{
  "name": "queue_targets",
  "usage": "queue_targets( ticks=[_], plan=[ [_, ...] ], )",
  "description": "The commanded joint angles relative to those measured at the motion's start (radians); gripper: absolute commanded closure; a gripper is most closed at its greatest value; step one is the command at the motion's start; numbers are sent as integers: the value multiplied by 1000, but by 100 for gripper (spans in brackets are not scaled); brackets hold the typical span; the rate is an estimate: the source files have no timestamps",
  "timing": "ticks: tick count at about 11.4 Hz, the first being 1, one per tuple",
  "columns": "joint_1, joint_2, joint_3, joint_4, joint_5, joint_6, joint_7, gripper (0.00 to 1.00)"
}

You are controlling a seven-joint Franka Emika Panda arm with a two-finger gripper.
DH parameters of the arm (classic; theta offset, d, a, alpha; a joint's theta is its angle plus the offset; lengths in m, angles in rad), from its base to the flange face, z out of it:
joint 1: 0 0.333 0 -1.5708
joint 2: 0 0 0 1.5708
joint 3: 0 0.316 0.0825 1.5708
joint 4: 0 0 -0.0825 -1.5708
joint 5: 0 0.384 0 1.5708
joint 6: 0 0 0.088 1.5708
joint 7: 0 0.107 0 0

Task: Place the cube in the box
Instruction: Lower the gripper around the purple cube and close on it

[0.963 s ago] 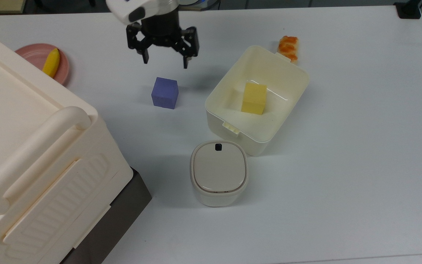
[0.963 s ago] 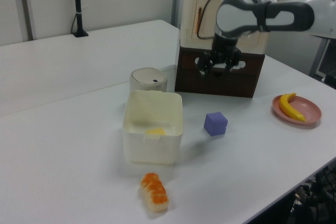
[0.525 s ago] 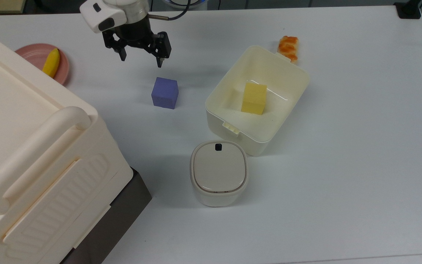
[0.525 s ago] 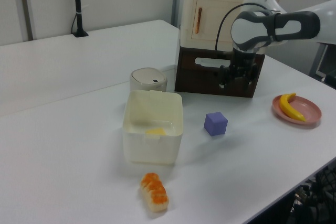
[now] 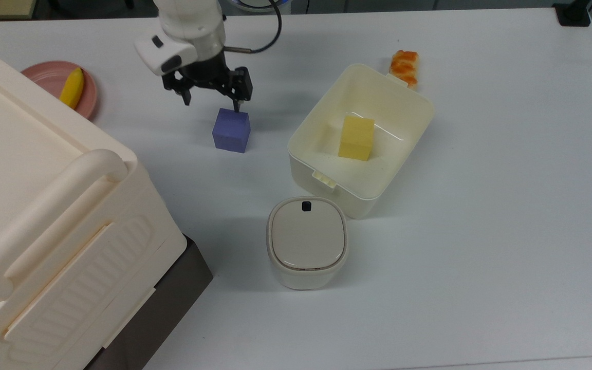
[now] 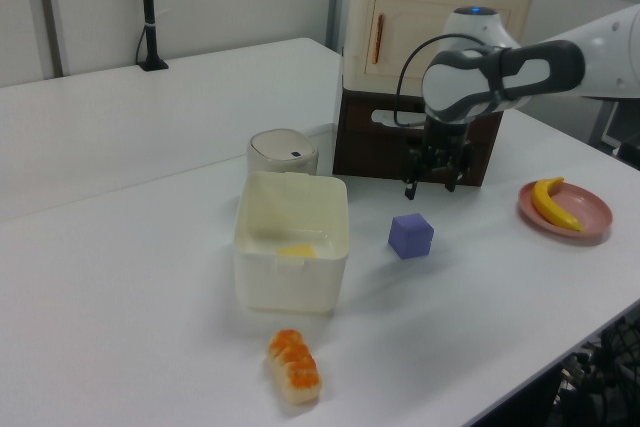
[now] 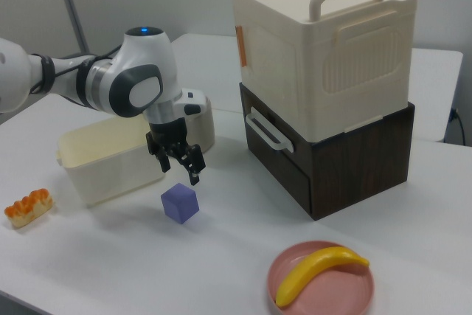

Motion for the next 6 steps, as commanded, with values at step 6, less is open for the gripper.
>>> queue_targets(
  ticks=[6],
  plan=[
    [43,93,-1,-18,6,132,-5,0]
  ],
)
